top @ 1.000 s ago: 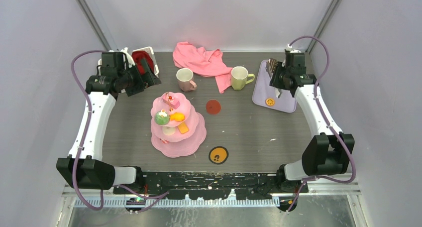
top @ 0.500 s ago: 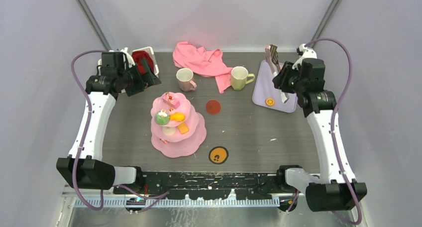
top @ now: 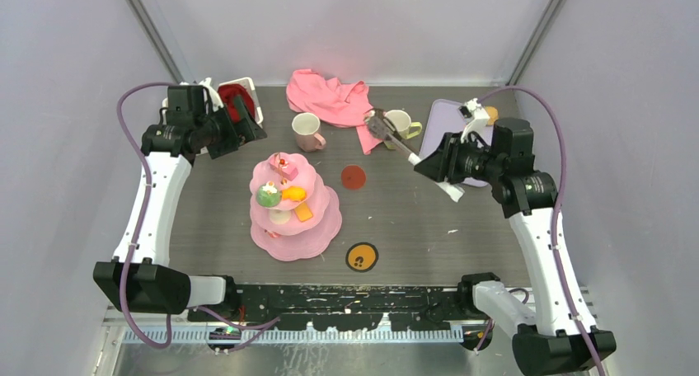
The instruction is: Serve the afternoon tea
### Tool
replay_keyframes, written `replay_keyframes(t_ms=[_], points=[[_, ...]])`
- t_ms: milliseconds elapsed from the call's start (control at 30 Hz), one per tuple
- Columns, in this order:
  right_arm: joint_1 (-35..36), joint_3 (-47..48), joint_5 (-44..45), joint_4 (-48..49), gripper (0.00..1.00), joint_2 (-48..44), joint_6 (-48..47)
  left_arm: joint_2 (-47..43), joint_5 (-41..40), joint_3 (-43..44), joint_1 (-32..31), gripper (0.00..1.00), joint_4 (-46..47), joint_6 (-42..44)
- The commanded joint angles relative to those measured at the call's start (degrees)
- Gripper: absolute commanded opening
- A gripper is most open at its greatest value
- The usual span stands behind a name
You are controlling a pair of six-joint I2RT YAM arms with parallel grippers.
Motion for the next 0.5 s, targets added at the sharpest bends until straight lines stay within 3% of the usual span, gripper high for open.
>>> replay_keyframes(t_ms=[0,467], points=[[4.16,0.25,-12.23,2.50,0.01,-3.33,-1.63,-0.74,0.09,3.03,0.19,0.88,1.47,0.37],[12.70,-2.01,-7.93,-7.20,0.01,-2.98,-3.56,-0.15,-0.48,3.78,0.22,0.88,1.17,0.20]])
